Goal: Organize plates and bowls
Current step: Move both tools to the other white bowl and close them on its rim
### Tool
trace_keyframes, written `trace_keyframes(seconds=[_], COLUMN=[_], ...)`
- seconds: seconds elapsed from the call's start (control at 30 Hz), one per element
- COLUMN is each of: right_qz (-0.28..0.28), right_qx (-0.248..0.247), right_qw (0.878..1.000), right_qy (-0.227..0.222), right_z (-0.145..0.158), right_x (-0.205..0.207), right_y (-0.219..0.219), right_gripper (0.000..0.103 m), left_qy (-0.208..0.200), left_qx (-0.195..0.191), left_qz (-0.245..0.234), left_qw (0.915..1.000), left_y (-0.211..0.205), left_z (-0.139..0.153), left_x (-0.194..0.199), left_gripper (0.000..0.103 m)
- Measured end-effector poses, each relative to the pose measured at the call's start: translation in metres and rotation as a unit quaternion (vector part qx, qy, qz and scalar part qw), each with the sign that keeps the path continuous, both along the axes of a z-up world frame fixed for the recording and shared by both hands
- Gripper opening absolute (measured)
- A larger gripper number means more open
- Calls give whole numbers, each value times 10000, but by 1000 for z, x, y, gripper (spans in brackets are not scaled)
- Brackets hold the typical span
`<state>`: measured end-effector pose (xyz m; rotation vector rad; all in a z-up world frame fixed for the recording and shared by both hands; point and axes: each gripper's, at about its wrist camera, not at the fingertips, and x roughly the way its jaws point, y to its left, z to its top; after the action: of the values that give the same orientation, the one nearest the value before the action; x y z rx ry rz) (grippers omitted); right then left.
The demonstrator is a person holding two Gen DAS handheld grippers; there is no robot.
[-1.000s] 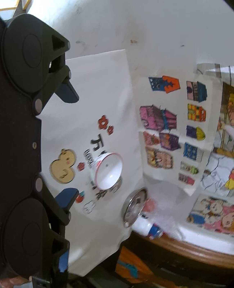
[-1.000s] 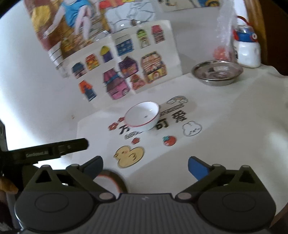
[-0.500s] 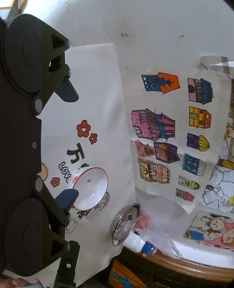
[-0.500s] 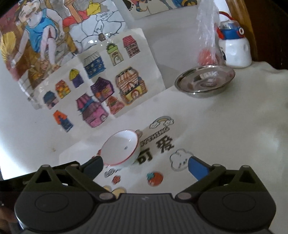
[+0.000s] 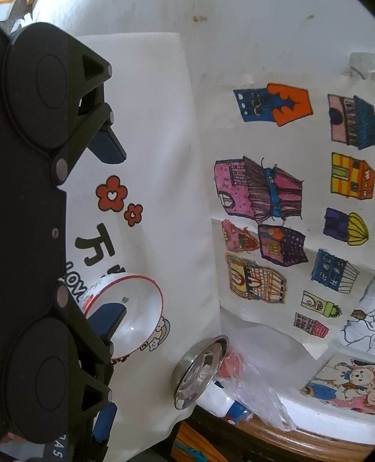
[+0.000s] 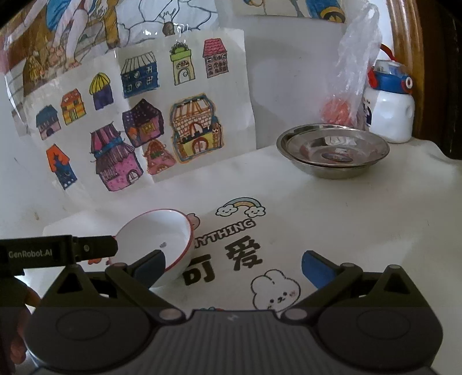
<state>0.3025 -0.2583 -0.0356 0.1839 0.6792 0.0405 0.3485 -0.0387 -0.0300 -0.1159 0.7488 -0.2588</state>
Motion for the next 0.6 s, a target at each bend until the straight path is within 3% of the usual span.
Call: trace_keyframes(seconds=[0.47, 0.6], right_qz=[245, 361], right_qx=[-211, -162], right_qw=[9995, 9992], right_qy=[-73, -84], right_z=[-5, -5], right_x=[11, 11], right_y=[11, 13], right_gripper=[91, 81], left_qy=[61, 49], left_qx=[-3, 15], left_qz=[18, -23], left_qw=[10000, 10000], left_y=[-3, -4], left_z=[-10, -10], left_x=[11, 12], left_gripper=[102, 95])
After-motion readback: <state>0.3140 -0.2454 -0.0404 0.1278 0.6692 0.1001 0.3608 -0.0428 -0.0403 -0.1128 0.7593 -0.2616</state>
